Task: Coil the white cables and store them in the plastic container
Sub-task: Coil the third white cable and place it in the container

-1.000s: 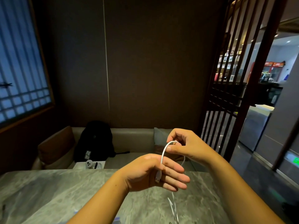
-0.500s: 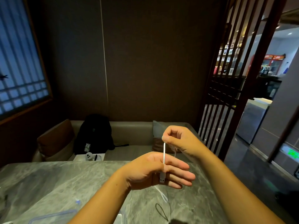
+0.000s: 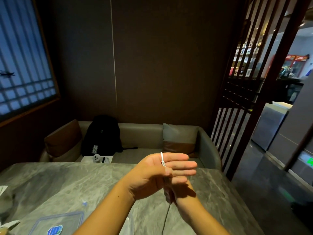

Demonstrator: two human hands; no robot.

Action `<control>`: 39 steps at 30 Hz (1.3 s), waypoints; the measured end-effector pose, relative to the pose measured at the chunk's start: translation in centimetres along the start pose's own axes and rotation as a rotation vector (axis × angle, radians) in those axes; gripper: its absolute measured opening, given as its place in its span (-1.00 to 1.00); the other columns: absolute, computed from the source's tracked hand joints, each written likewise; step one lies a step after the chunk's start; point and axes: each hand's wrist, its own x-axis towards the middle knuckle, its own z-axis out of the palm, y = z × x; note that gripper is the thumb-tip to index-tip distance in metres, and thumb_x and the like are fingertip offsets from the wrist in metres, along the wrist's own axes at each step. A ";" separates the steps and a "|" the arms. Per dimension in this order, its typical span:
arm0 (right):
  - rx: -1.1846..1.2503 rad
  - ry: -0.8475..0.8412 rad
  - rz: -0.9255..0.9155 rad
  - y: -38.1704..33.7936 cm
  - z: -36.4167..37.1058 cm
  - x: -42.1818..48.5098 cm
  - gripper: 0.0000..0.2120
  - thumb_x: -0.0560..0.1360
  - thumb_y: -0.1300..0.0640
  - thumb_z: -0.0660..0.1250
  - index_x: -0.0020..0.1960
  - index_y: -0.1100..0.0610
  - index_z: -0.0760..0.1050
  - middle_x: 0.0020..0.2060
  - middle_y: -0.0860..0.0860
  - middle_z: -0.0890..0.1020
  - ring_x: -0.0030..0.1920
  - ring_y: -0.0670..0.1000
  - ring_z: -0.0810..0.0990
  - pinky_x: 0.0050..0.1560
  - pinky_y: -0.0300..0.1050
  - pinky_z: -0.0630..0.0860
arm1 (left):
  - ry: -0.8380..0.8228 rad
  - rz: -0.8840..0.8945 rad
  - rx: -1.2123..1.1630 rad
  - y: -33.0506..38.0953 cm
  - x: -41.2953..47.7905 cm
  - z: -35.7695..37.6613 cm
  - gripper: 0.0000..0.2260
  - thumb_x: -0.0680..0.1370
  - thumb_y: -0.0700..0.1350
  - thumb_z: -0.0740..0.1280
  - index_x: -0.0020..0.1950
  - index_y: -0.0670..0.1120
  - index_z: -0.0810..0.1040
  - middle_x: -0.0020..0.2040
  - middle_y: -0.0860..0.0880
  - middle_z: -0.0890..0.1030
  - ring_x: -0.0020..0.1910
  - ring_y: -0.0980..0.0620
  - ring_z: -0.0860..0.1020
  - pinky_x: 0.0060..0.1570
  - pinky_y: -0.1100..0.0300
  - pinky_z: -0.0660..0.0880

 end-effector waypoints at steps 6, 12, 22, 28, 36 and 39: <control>0.051 -0.107 0.020 0.9 0.8 -4.2 -0.56 0.65 0.13 0.20 -0.38 0.15 0.54 -0.55 0.06 0.41 -0.54 -0.01 0.28 -0.49 -0.19 0.25 | 0.133 0.020 -0.081 -0.9 -0.6 -1.6 -0.49 0.51 -0.47 0.04 0.46 -0.30 0.36 0.43 -0.31 0.43 0.43 -0.28 0.40 0.40 -0.07 0.39; -0.173 -0.215 -0.110 -0.9 -0.9 -6.9 -0.79 0.54 0.17 0.35 -0.26 0.18 0.58 -0.51 0.08 0.40 -0.54 -0.06 0.34 -0.48 -0.20 0.31 | 0.217 -0.044 0.026 -2.8 -1.4 -2.8 -0.48 0.51 -0.45 0.07 0.48 -0.27 0.32 0.43 -0.25 0.46 0.44 -0.22 0.41 0.47 -0.09 0.27; -0.432 -0.292 -0.277 -6.3 -6.1 -7.3 -0.90 0.51 0.29 0.42 -0.19 0.22 0.58 -0.46 -0.08 0.52 -0.43 -0.19 0.42 -0.39 -0.34 0.35 | 0.202 -0.174 0.133 -3.0 -1.7 -3.6 -0.51 0.54 -0.46 0.06 0.47 -0.29 0.34 0.40 -0.27 0.48 0.41 -0.23 0.45 0.42 -0.04 0.36; -0.480 -0.179 -0.349 -8.1 -10.2 -7.2 -0.89 0.47 0.09 0.46 -0.21 0.09 0.60 -0.42 0.12 0.49 -0.38 -0.03 0.42 -0.32 -0.13 0.37 | 0.228 -0.183 0.071 -3.0 -2.0 -4.2 -0.48 0.49 -0.47 0.06 0.46 -0.31 0.34 0.41 -0.30 0.46 0.41 -0.27 0.43 0.42 -0.05 0.37; -0.310 -0.127 -0.515 -9.8 -8.3 -5.3 -0.88 0.47 0.26 0.45 -0.23 0.16 0.59 -0.39 0.05 0.56 -0.37 -0.14 0.47 -0.34 -0.33 0.39 | 0.004 -0.354 0.180 -4.0 -1.5 -2.4 -0.48 0.52 -0.52 0.01 0.49 -0.34 0.28 0.44 -0.38 0.38 0.45 -0.34 0.34 0.51 -0.17 0.17; -0.302 -0.116 -0.547 -10.7 -7.5 -4.0 -0.89 0.48 0.35 0.42 -0.20 0.21 0.61 -0.38 -0.02 0.60 -0.37 -0.18 0.50 -0.31 -0.36 0.40 | -0.078 -0.346 0.178 -4.2 -1.1 -1.3 -0.51 0.55 -0.46 0.06 0.50 -0.35 0.23 0.46 -0.40 0.32 0.47 -0.38 0.29 0.52 -0.23 0.09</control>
